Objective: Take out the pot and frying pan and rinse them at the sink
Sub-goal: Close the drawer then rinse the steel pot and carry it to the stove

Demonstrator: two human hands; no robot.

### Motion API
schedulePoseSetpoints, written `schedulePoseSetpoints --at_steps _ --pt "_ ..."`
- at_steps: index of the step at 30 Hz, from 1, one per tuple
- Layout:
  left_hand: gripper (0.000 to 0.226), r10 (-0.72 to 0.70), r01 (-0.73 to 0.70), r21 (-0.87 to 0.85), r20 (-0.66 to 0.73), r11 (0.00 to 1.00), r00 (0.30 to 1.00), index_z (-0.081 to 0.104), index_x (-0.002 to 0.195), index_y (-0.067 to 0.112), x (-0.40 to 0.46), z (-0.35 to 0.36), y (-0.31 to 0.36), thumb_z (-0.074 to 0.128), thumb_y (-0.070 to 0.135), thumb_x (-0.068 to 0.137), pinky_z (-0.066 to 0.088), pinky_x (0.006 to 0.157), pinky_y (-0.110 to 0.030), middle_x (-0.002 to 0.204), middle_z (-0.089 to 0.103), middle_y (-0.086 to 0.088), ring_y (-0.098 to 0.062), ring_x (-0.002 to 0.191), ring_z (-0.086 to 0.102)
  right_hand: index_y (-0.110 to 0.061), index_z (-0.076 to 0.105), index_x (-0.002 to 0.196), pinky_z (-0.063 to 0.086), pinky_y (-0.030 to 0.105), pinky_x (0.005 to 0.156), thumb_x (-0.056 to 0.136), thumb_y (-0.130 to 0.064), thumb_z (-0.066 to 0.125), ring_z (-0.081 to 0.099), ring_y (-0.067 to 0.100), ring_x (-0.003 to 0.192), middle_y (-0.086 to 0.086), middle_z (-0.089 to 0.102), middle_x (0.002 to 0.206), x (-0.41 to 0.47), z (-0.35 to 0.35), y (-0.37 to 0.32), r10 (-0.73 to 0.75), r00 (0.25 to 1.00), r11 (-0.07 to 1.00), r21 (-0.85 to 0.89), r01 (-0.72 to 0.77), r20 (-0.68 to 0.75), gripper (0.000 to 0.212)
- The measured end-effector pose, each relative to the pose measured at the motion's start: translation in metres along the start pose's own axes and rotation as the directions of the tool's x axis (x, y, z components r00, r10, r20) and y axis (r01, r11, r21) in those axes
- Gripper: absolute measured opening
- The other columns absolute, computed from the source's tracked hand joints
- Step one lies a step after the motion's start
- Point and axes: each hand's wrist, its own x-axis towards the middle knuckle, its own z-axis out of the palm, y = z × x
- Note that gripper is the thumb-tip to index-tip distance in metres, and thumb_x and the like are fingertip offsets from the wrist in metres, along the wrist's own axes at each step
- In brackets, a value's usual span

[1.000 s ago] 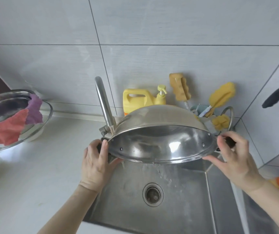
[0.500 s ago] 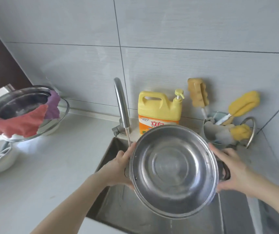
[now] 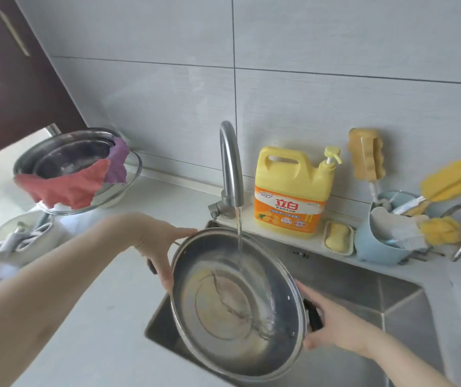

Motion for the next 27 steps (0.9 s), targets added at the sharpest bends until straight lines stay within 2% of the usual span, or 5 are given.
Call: schedulePoseSetpoints --at_steps 4,9,16,21,27 --pt "0.140 0.022 0.041 0.170 -0.352 0.985 0.936 -0.022 0.137 0.061 -0.020 0.018 -0.009 0.089 0.055 0.051 0.047 0.081 -0.035 0.103 0.036 0.007 -0.022 0.090 0.055 -0.058 0.009 0.147 0.035 0.012 0.095 0.049 -0.024 0.093 0.042 -0.011 0.120 -0.021 0.043 0.131 0.010 0.021 -0.008 -0.098 0.967 0.995 -0.030 0.094 -0.236 0.134" --pt "0.145 0.028 0.068 0.120 -0.661 0.990 0.750 -0.037 0.138 0.051 0.012 0.065 -0.023 0.081 0.068 0.055 0.044 0.072 -0.034 0.102 0.030 0.005 -0.020 0.074 0.051 -0.059 0.005 0.147 0.038 0.001 0.082 0.051 -0.022 0.097 0.049 0.012 0.097 -0.024 0.032 0.123 0.009 -0.013 -0.025 -0.337 0.842 0.933 -0.272 0.237 -0.421 0.139" --pt "0.147 0.150 -0.272 -0.322 -0.357 0.907 0.922 -0.025 0.145 0.051 0.067 0.104 0.002 0.091 0.053 0.054 0.031 0.114 -0.036 0.149 0.029 0.010 -0.017 0.136 0.037 -0.067 -0.002 0.142 0.052 0.025 0.087 0.042 -0.050 0.091 0.063 0.010 0.090 -0.016 0.037 0.123 -0.021 -0.104 -0.072 -0.076 0.992 0.821 -0.571 0.004 -0.101 0.138" --pt "0.137 0.285 -0.285 -0.328 -0.049 0.900 0.957 -0.011 0.143 0.063 0.075 0.088 0.011 0.093 0.047 0.054 0.037 0.113 -0.039 0.147 0.043 0.022 -0.013 0.126 0.055 -0.055 0.017 0.147 0.040 0.003 0.081 0.045 -0.042 0.093 0.047 -0.015 0.118 -0.034 0.042 0.140 -0.039 -0.115 -0.044 0.061 0.997 0.905 -0.423 -0.033 0.054 0.127" --pt "0.144 0.165 -0.168 0.021 -0.337 0.986 0.927 -0.022 0.139 0.062 0.051 0.066 0.026 0.090 0.054 0.049 0.046 0.095 -0.042 0.126 0.043 -0.003 -0.030 0.110 0.056 -0.061 0.004 0.145 0.038 0.010 0.092 0.042 -0.037 0.091 0.042 -0.014 0.111 -0.014 0.043 0.122 -0.044 -0.047 0.021 -0.063 0.966 0.973 -0.233 0.003 -0.251 0.137"
